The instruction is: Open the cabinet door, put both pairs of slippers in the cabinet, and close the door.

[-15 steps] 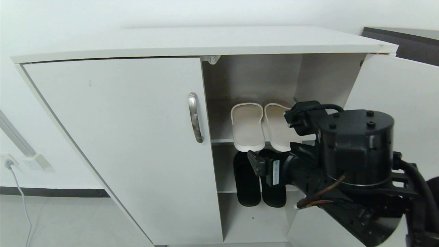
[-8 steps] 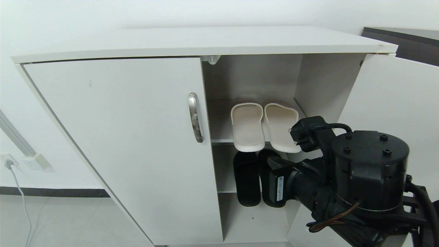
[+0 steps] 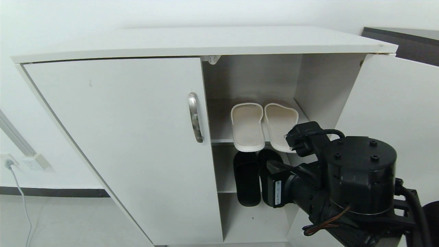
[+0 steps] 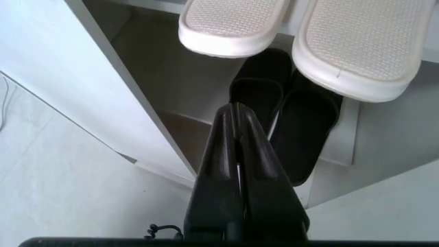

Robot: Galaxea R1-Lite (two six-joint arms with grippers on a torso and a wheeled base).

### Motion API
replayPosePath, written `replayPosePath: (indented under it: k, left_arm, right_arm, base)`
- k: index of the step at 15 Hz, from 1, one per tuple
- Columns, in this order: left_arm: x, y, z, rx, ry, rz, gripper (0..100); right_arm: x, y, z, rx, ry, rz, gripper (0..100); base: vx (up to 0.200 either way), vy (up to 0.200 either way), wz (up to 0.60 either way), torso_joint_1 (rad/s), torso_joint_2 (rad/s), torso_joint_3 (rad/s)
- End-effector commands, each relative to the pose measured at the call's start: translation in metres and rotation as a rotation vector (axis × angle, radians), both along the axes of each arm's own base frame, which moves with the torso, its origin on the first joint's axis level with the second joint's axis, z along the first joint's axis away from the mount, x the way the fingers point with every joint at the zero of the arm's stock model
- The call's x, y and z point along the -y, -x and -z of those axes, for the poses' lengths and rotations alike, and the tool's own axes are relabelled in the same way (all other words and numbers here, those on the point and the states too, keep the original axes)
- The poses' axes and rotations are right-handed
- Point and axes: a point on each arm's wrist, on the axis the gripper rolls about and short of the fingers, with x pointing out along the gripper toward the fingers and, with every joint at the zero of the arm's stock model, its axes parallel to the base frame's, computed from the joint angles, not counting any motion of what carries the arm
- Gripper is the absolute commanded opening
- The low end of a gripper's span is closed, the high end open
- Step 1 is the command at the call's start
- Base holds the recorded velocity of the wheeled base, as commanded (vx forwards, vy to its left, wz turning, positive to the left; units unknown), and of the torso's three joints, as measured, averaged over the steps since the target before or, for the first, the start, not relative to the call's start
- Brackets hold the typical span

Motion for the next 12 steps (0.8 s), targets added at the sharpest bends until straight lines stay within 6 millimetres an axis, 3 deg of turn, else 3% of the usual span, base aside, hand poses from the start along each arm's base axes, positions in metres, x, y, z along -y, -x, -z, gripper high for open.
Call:
replayPosePath:
  k: [1, 12]
  left_arm:
    - [0.0, -0.0001, 0.0001, -0.001, 0.0, 0.0, 0]
    - [0.0, -0.0001, 0.0001, -0.001, 0.0, 0.0, 0]
  right_arm:
    - [-0.0008, -0.0003, 0.0029, -0.005, 0.009, 0.0, 0]
    - [-0.0025, -0.0014, 0.0084, -0.015, 0.024, 0.0, 0]
  base:
    - [-0.2, 0.0, 0.0, 0.002, 0.0, 0.002]
    - [-0.2, 0.0, 0.0, 0.004, 0.0, 0.003]
